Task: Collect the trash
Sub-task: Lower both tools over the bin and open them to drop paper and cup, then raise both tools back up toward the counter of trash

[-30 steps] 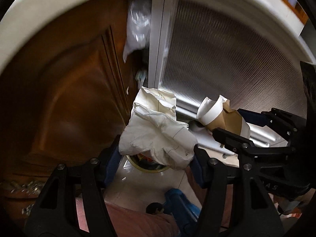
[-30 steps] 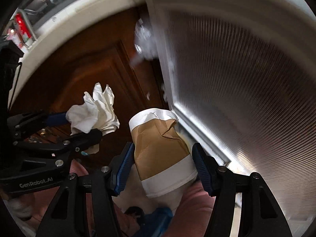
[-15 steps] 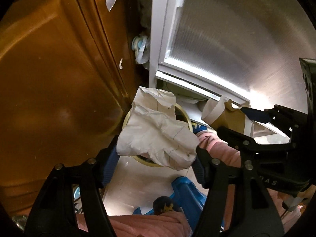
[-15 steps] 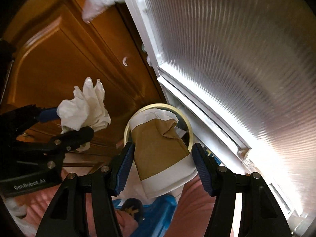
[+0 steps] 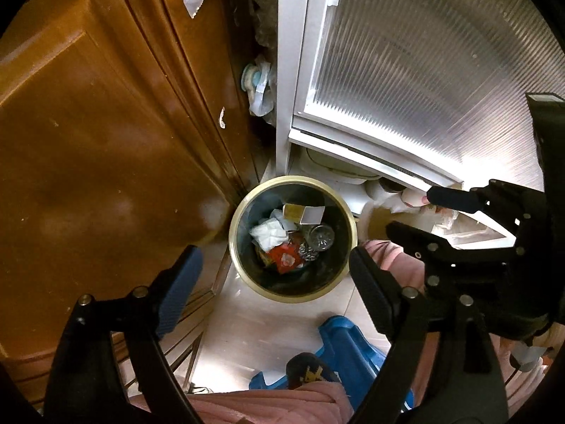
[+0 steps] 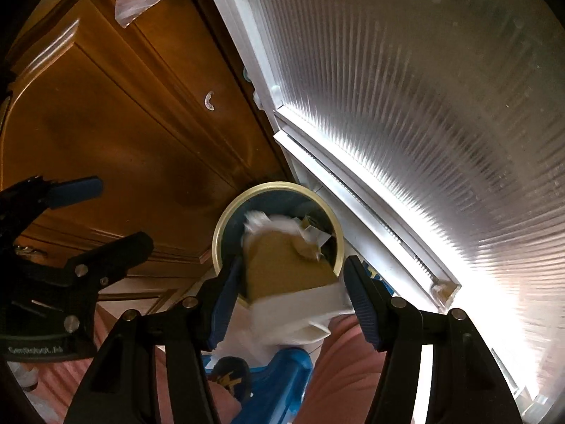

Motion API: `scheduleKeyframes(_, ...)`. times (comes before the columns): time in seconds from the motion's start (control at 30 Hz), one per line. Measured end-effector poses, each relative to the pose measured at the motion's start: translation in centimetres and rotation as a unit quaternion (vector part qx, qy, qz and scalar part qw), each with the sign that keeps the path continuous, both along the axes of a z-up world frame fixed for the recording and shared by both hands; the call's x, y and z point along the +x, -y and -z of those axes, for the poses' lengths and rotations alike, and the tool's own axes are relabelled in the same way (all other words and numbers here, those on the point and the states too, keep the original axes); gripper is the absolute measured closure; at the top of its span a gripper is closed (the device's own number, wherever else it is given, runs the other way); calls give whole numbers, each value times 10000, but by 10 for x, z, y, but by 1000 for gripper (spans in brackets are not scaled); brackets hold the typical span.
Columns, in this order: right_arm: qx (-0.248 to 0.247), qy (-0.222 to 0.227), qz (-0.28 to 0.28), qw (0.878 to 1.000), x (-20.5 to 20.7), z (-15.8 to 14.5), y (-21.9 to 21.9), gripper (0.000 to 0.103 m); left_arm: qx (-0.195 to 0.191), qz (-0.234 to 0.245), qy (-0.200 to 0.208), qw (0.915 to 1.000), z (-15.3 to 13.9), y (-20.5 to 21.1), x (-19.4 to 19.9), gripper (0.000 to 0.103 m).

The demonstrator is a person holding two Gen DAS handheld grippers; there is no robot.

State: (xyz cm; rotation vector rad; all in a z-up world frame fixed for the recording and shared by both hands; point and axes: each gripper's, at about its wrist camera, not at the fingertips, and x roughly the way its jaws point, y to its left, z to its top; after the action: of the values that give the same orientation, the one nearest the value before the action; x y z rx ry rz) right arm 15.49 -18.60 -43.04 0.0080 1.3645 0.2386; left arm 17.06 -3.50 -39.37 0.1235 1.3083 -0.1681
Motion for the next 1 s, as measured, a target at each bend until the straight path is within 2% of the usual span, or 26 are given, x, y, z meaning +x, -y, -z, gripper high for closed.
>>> scheduleKeyframes(0.23,9,31,-55,10000,3,-1,-7,42,91,45,154,9998,-13,-2,-5,20)
scheduleKeyframes(0.7,119,221,26,9997,3,-36,-7,42,70,-84,240,9997,-34,-7,-16,20)
scheduleKeyframes(1.0,507,328,358,9975,-2,-79,11,42,-160,-195,408,9988,-69,-8,-29,20)
